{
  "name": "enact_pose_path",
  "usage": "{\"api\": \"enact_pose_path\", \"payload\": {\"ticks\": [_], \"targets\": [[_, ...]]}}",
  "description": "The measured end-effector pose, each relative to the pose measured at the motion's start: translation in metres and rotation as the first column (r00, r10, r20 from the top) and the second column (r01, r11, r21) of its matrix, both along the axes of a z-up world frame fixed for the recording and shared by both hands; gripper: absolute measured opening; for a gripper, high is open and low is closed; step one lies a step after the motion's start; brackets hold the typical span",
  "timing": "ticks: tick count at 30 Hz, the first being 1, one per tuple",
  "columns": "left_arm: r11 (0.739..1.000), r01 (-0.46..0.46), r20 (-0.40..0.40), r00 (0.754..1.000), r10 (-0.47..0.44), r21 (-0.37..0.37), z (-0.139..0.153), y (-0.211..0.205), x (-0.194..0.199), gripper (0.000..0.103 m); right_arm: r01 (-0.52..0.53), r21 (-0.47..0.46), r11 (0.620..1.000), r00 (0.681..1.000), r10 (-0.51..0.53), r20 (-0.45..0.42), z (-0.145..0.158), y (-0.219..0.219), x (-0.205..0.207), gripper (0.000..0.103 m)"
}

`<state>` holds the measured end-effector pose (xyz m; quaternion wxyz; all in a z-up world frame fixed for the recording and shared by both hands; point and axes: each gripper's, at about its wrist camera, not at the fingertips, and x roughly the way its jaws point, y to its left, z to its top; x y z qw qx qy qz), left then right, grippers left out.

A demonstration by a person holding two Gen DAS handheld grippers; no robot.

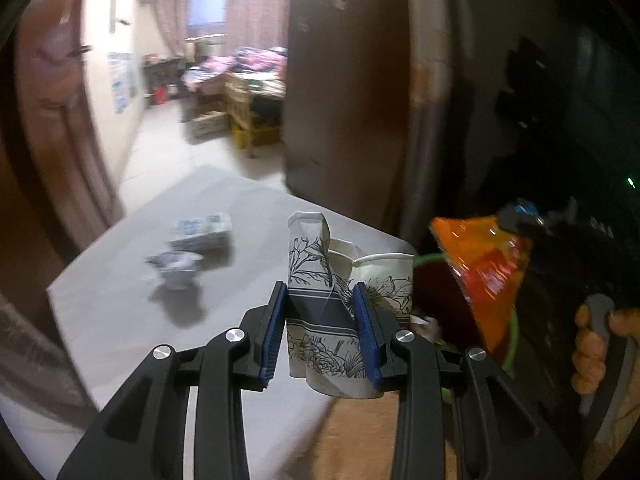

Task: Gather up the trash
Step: 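Open both tools over the bin to drop the wrapper and cup, then grasp the newspaper ball with the left tool while the right tool grasps the milk carton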

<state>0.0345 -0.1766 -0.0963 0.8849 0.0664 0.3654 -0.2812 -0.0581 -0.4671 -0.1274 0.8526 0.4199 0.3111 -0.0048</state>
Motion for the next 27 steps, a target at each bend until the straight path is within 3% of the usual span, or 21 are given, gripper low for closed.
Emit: {"api": "enact_pose_path", "payload": {"ticks": [9, 10, 13, 16, 20, 23, 26, 27], "targets": [[0.973, 0.231, -0.083, 0.970, -0.230, 0.005, -0.025, -0.076, -0.012, 0.032, 0.157, -0.130, 0.979, 0.982, -0.169, -0.088, -0.001, -0.039, -0.026, 0.070], [0.968, 0.251, -0.093, 0.964, -0.250, 0.002, -0.027, -0.082, -0.013, 0.037, 0.165, -0.152, 0.975, 0.977, -0.182, -0.107, -0.002, -0.040, -0.025, 0.071], [0.958, 0.286, -0.098, 0.953, -0.286, -0.013, -0.031, -0.094, -0.019, 0.087, 0.153, -0.222, 0.963, 0.964, -0.195, -0.181, -0.007, -0.038, -0.017, 0.083], [0.961, 0.278, -0.058, 0.959, -0.278, -0.009, -0.031, -0.091, -0.020, 0.091, 0.122, -0.277, 0.953, 0.954, -0.189, -0.232, -0.013, -0.030, -0.007, 0.088], [0.984, 0.178, -0.017, 0.984, -0.177, 0.019, -0.034, -0.066, 0.002, 0.092, 0.090, -0.309, 0.947, 0.959, -0.166, -0.230, -0.013, -0.019, 0.006, 0.088], [1.000, 0.020, -0.020, 1.000, -0.019, 0.020, -0.043, -0.033, 0.035, 0.094, 0.074, -0.321, 0.944, 0.965, -0.149, -0.215, -0.011, -0.009, 0.014, 0.089], [0.985, -0.168, -0.039, 0.985, 0.169, 0.035, -0.058, 0.008, 0.080, 0.094, 0.054, -0.327, 0.943, 0.971, -0.126, -0.205, -0.011, 0.004, 0.026, 0.089], [0.969, -0.240, -0.044, 0.969, 0.243, 0.055, -0.065, 0.023, 0.097, 0.094, 0.043, -0.327, 0.944, 0.972, -0.115, -0.206, -0.010, 0.008, 0.030, 0.089]]}}
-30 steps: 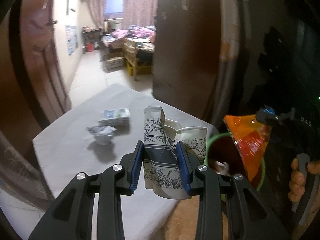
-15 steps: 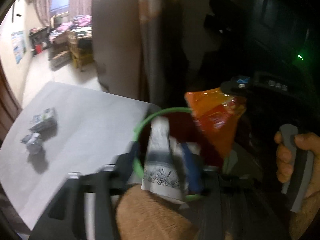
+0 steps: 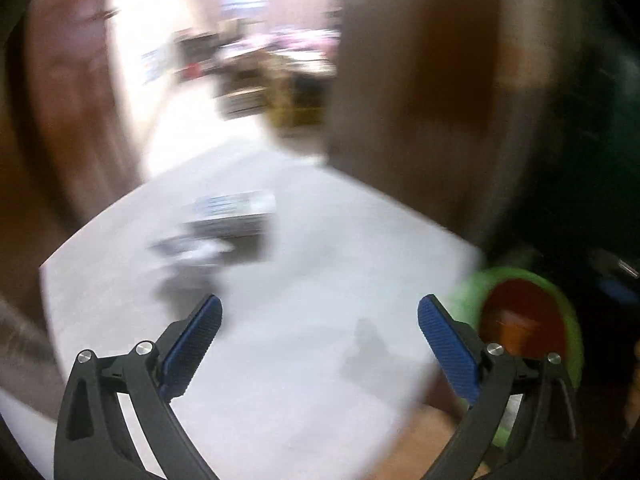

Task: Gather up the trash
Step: 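Grasp the newspaper ball with the left tool while the right tool grasps the milk carton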

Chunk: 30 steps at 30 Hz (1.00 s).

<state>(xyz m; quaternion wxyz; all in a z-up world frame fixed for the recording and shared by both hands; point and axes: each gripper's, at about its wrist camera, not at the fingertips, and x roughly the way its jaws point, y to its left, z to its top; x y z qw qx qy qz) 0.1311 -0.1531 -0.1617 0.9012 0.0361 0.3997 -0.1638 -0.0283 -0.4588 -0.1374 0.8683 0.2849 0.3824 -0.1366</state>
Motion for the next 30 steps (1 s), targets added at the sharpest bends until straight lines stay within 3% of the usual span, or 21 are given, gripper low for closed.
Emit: {"api": "enact_pose_path", "payload": {"ticks": [2, 4, 8, 13, 15, 16, 19, 23, 28, 29, 30], "targets": [[0.993, -0.111, -0.019, 0.994, 0.112, 0.036, -0.012, 0.023, 0.028, 0.094, -0.029, -0.007, 1.000, 1.000, 0.028, -0.010, -0.001, 0.010, 0.009, 0.089], [0.985, -0.172, -0.060, 0.983, 0.173, 0.026, -0.025, 0.040, 0.059, 0.094, -0.057, -0.017, 0.998, 0.998, 0.056, -0.030, -0.003, 0.020, 0.021, 0.089], [0.977, -0.212, -0.108, 0.972, 0.210, -0.006, -0.040, 0.051, 0.097, 0.094, -0.130, -0.038, 0.991, 0.991, 0.128, -0.045, -0.001, 0.044, 0.051, 0.089], [0.976, -0.211, -0.162, 0.963, 0.216, 0.046, -0.071, 0.052, 0.137, 0.092, -0.270, -0.099, 0.958, 0.963, 0.267, -0.047, 0.004, 0.086, 0.101, 0.091], [0.981, -0.185, -0.215, 0.957, 0.194, 0.062, -0.086, 0.055, 0.152, 0.071, -0.360, -0.115, 0.926, 0.933, 0.354, -0.070, 0.003, 0.107, 0.129, 0.092], [0.984, -0.169, -0.243, 0.954, 0.176, 0.049, -0.092, 0.058, 0.156, 0.055, -0.401, -0.128, 0.907, 0.916, 0.394, -0.079, 0.001, 0.117, 0.142, 0.092], [0.987, -0.155, -0.246, 0.959, 0.143, -0.032, -0.089, 0.074, 0.151, 0.047, -0.547, -0.207, 0.811, 0.837, 0.535, -0.112, -0.006, 0.152, 0.186, 0.092], [0.974, -0.182, -0.246, 0.958, 0.144, -0.138, -0.064, 0.113, 0.107, 0.045, -0.745, -0.253, 0.617, 0.666, 0.710, -0.229, -0.033, 0.198, 0.263, 0.092], [0.960, -0.236, -0.213, 0.956, 0.202, -0.149, -0.045, 0.163, 0.043, 0.048, -0.877, -0.214, 0.430, 0.480, 0.792, -0.376, -0.064, 0.249, 0.345, 0.092], [0.955, -0.254, -0.223, 0.950, 0.217, -0.153, -0.045, 0.172, 0.036, 0.048, -0.912, -0.181, 0.369, 0.411, 0.805, -0.428, -0.074, 0.265, 0.359, 0.092], [0.951, -0.266, -0.234, 0.946, 0.226, -0.156, -0.048, 0.181, 0.033, 0.048, -0.932, -0.164, 0.324, 0.363, 0.807, -0.465, -0.080, 0.277, 0.366, 0.092]]}}
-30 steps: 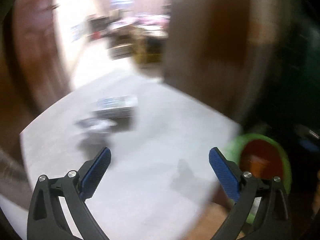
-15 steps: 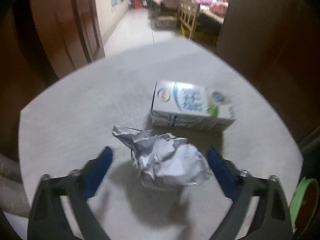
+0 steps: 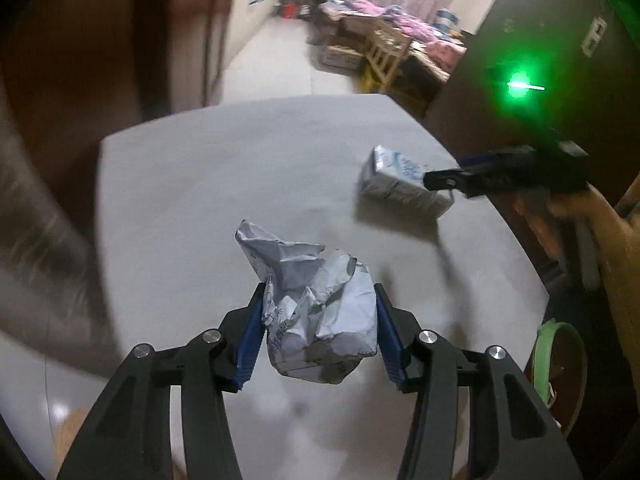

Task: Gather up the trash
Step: 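Grasp the newspaper ball with the left tool while the right tool grasps the milk carton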

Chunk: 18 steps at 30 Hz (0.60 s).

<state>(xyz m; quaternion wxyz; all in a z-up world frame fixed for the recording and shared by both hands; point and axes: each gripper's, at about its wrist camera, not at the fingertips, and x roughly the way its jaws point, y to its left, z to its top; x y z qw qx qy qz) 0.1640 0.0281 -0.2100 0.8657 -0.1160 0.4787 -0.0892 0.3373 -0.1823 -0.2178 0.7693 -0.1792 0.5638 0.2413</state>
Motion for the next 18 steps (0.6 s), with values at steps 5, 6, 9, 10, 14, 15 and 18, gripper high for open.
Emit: {"api": "enact_pose_path", "payload": {"ticks": [5, 6, 9, 10, 14, 15, 18], "targets": [[1.000, -0.019, 0.044, 0.999, 0.018, 0.017, 0.007, 0.013, -0.002, 0.049, -0.144, -0.216, 0.966, 0.989, 0.131, -0.073, -0.035, 0.041, 0.013, 0.087], [1.000, -0.023, 0.048, 0.999, 0.023, 0.010, 0.008, 0.015, 0.000, 0.049, -0.148, -0.251, 0.957, 0.988, 0.131, -0.084, -0.041, 0.044, 0.013, 0.081], [0.999, -0.025, 0.052, 0.998, 0.024, 0.021, 0.009, 0.015, 0.003, 0.049, -0.142, -0.235, 0.962, 0.987, 0.120, -0.106, -0.038, 0.045, 0.010, 0.067], [0.999, -0.025, 0.052, 0.998, 0.024, 0.030, 0.009, 0.015, 0.004, 0.049, -0.130, -0.226, 0.965, 0.988, 0.107, -0.110, -0.037, 0.042, 0.006, 0.063], [0.999, -0.026, 0.075, 0.997, 0.023, 0.041, 0.018, 0.016, 0.001, 0.049, -0.035, -0.125, 0.992, 0.991, 0.019, -0.131, -0.028, 0.033, -0.019, 0.059], [0.999, -0.030, 0.089, 0.996, 0.026, 0.045, 0.021, 0.017, -0.001, 0.049, 0.007, -0.073, 0.997, 0.991, -0.017, -0.135, -0.023, 0.028, -0.030, 0.059], [0.999, -0.036, 0.101, 0.994, 0.032, 0.041, 0.028, 0.019, -0.004, 0.049, 0.116, 0.068, 0.991, 0.983, -0.105, -0.149, -0.012, 0.014, -0.066, 0.058]]}}
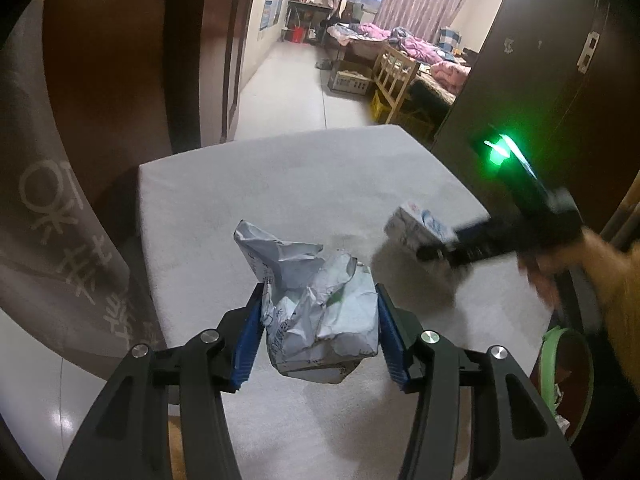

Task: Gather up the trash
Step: 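Grasp the newspaper ball with the left tool while the right tool grasps the milk carton, then lift the newspaper ball and milk carton and carry them over the bin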

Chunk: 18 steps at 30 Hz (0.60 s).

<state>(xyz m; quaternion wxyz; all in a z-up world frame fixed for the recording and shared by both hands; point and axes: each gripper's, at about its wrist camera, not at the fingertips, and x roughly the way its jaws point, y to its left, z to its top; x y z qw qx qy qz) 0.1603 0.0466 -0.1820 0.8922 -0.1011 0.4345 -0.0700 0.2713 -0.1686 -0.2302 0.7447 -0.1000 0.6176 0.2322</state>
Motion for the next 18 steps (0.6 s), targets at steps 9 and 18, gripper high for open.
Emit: {"api": "enact_pose_path", "payload": {"ticks": [9, 18], "targets": [[0.999, -0.020, 0.106, 0.994, 0.017, 0.032, 0.044, -0.001, -0.026, 0.049, 0.224, 0.232, 0.947, 0.955, -0.261, 0.140, 0.039, -0.030, -0.132, 0.058], [0.999, 0.027, 0.123, 0.992, -0.029, 0.024, 0.066, -0.018, -0.063, 0.049, 0.390, 0.431, 0.813, 0.878, -0.470, 0.092, 0.060, -0.049, -0.192, 0.058]]}}
